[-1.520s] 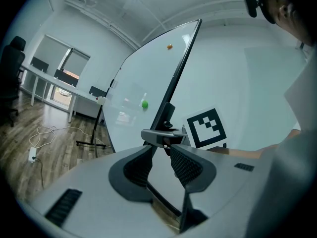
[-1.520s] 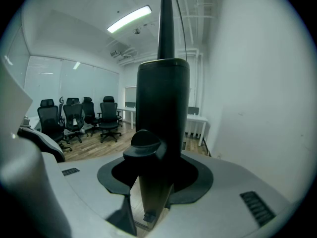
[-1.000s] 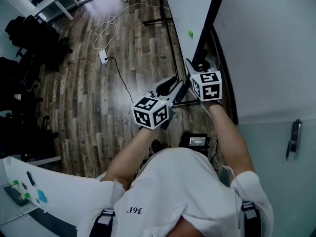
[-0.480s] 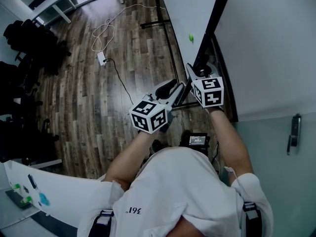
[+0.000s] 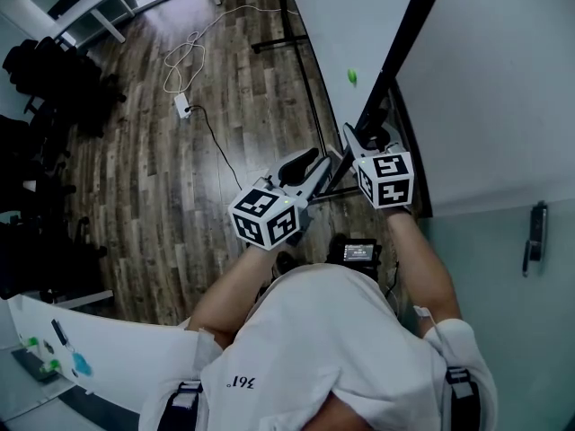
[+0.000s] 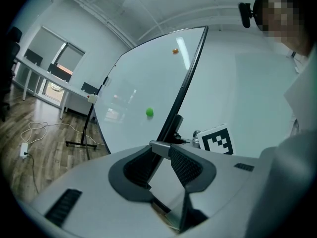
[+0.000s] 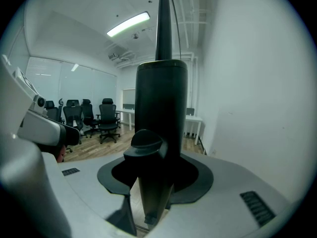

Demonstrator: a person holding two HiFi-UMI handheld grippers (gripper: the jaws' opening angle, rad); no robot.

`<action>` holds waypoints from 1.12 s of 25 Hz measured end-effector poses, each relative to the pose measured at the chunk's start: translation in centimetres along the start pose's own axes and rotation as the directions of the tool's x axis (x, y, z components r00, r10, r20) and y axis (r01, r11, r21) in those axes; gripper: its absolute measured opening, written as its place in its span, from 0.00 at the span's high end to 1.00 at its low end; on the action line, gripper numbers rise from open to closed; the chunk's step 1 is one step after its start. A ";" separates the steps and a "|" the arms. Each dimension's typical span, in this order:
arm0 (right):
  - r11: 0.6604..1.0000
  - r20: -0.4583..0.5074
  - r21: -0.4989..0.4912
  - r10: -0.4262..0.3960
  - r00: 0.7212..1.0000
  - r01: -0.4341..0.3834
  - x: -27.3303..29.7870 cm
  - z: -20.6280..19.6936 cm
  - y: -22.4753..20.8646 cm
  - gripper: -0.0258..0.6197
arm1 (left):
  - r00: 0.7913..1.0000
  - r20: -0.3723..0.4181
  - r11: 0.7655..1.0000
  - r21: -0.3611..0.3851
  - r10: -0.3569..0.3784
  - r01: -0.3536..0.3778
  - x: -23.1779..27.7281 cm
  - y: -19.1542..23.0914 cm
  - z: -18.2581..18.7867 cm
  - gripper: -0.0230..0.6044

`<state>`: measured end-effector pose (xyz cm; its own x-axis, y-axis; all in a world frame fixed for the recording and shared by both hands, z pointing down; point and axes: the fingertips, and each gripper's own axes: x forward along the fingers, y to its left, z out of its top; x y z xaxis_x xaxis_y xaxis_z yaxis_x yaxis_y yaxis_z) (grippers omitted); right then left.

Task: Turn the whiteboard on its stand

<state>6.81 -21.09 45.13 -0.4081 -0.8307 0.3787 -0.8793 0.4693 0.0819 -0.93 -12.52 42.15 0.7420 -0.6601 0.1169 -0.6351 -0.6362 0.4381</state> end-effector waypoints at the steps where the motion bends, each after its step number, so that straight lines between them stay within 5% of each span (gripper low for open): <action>1: 1.000 0.000 0.000 0.000 1.000 0.000 -0.2 -0.1 0.0 0.67 | 1.000 0.000 1.000 -0.002 0.001 -0.001 -0.2 0.1 0.0 0.77; 28: 1.000 0.010 0.005 -0.021 1.000 0.020 -3.4 -1.2 0.1 0.67 | 1.000 -0.019 0.999 -0.037 -0.017 0.016 -2.1 0.0 -1.2 0.77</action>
<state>8.36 -17.86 44.91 -0.3925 -0.8432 0.3674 -0.8887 0.4506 0.0850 -2.27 -10.68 42.99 0.7565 -0.6417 0.1262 -0.6146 -0.6316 0.4726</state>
